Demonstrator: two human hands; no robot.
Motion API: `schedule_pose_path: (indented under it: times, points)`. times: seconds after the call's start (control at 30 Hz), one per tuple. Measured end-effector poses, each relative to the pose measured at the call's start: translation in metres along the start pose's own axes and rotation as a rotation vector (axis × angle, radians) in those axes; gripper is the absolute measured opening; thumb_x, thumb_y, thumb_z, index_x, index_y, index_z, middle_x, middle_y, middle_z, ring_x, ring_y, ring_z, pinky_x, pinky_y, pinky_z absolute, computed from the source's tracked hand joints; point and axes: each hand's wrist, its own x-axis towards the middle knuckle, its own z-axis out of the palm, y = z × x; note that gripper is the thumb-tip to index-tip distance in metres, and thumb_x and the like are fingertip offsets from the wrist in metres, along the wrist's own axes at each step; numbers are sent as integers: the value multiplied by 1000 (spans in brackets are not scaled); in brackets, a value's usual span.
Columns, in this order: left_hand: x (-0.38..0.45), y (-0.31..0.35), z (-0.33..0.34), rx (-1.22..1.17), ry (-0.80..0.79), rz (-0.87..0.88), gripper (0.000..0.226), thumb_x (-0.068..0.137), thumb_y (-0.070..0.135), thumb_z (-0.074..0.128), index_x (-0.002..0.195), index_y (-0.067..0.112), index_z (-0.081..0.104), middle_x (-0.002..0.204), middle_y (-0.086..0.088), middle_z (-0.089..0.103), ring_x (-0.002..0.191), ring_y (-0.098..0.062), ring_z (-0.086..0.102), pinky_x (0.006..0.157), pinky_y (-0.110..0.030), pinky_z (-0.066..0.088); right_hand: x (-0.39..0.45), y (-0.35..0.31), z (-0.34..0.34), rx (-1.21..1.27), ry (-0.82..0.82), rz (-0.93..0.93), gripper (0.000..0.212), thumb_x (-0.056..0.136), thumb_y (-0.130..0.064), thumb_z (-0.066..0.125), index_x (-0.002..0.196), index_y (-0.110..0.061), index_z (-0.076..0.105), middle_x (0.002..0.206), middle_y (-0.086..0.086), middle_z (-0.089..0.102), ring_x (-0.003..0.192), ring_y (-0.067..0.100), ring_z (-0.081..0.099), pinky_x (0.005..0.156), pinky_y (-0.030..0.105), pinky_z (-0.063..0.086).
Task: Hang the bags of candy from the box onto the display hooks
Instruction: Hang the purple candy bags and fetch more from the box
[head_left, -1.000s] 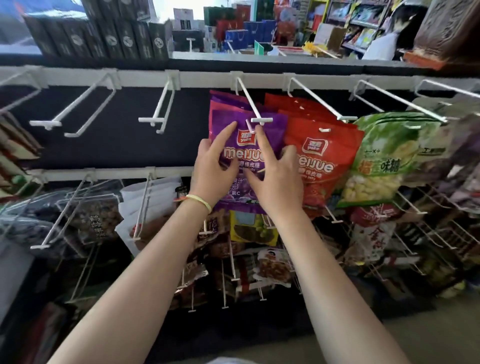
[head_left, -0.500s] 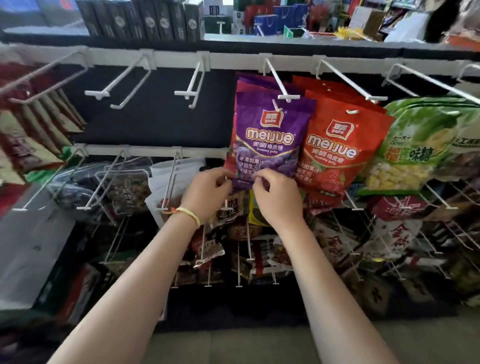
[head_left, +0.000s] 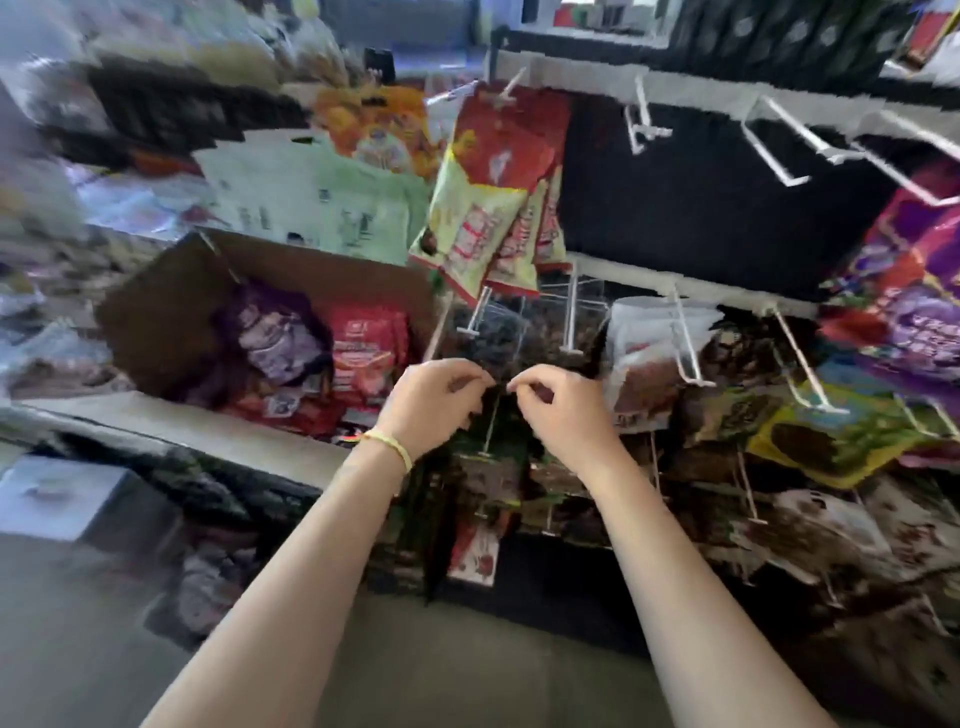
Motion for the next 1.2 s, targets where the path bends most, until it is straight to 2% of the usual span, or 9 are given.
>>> schedule_pose_path:
  times: [0.1, 0.27, 0.4, 0.47, 0.7, 0.8, 0.93, 1.1, 1.2]
  points:
    - [-6, -53, -59, 12, 81, -40, 15, 94, 13, 62, 96, 19, 76, 77, 1, 74, 70, -23, 71, 71, -38, 61, 12, -49, 58, 31, -99, -10, 17, 99, -18, 57, 104, -20, 73, 72, -4, 66, 63, 17, 63, 58, 28, 45]
    - [17, -103, -126, 149, 42, -91, 18, 91, 24, 60, 92, 26, 78, 85, 6, 74, 73, -15, 68, 74, -38, 59, 48, -101, 117, 66, -117, 29, 19, 96, -18, 58, 111, -17, 70, 78, -6, 63, 71, 11, 61, 59, 13, 42]
    - [53, -127, -143, 312, -75, -185, 21, 96, 27, 56, 105, 20, 74, 90, 0, 70, 75, -19, 61, 74, -28, 52, 94, -115, 152, 47, -200, 194, 47, 96, -29, 58, 141, -16, 51, 106, -4, 64, 97, 18, 61, 74, 27, 45]
    - [74, -139, -146, 351, -141, -210, 24, 97, 29, 56, 111, 19, 74, 98, -3, 71, 79, -19, 61, 76, -27, 49, 120, -114, 171, 12, -204, 275, 55, 94, -33, 58, 143, -11, 44, 123, 5, 63, 107, 24, 61, 77, 30, 44]
    - [143, -186, -161, 281, -220, -411, 26, 95, 30, 58, 111, 16, 73, 103, -6, 73, 96, -27, 68, 88, -38, 56, 191, -110, 225, 44, -144, 524, 79, 95, -37, 58, 153, 0, 19, 151, 21, 33, 136, 38, 42, 107, 42, 42]
    - [165, -215, -154, 117, -154, -503, 20, 94, 23, 59, 106, 12, 71, 94, -11, 71, 87, -29, 68, 78, -37, 58, 209, -99, 247, 101, -141, 630, 84, 95, -38, 58, 155, -1, 13, 153, 22, 30, 137, 38, 41, 109, 44, 42]
    - [175, -251, -132, -283, -215, -738, 21, 99, 20, 57, 118, 12, 60, 87, -4, 60, 69, -17, 55, 61, -28, 47, 214, -83, 269, 179, -74, 712, 73, 94, -39, 62, 148, 0, 31, 145, 19, 46, 129, 39, 50, 98, 37, 45]
    - [183, -284, -123, -459, -320, -816, 44, 95, 26, 64, 136, 16, 50, 118, -4, 60, 101, -19, 54, 78, -35, 49, 214, -65, 290, 239, -8, 712, 33, 91, -31, 68, 116, -11, 60, 122, 7, 66, 113, 32, 65, 91, 39, 53]
    - [187, -297, -122, -467, -410, -792, 49, 92, 26, 66, 138, 19, 50, 131, -4, 59, 115, -21, 54, 82, -37, 54, 211, -63, 294, 289, 60, 689, 16, 88, -24, 72, 98, -25, 59, 109, 6, 72, 102, 28, 70, 85, 37, 56]
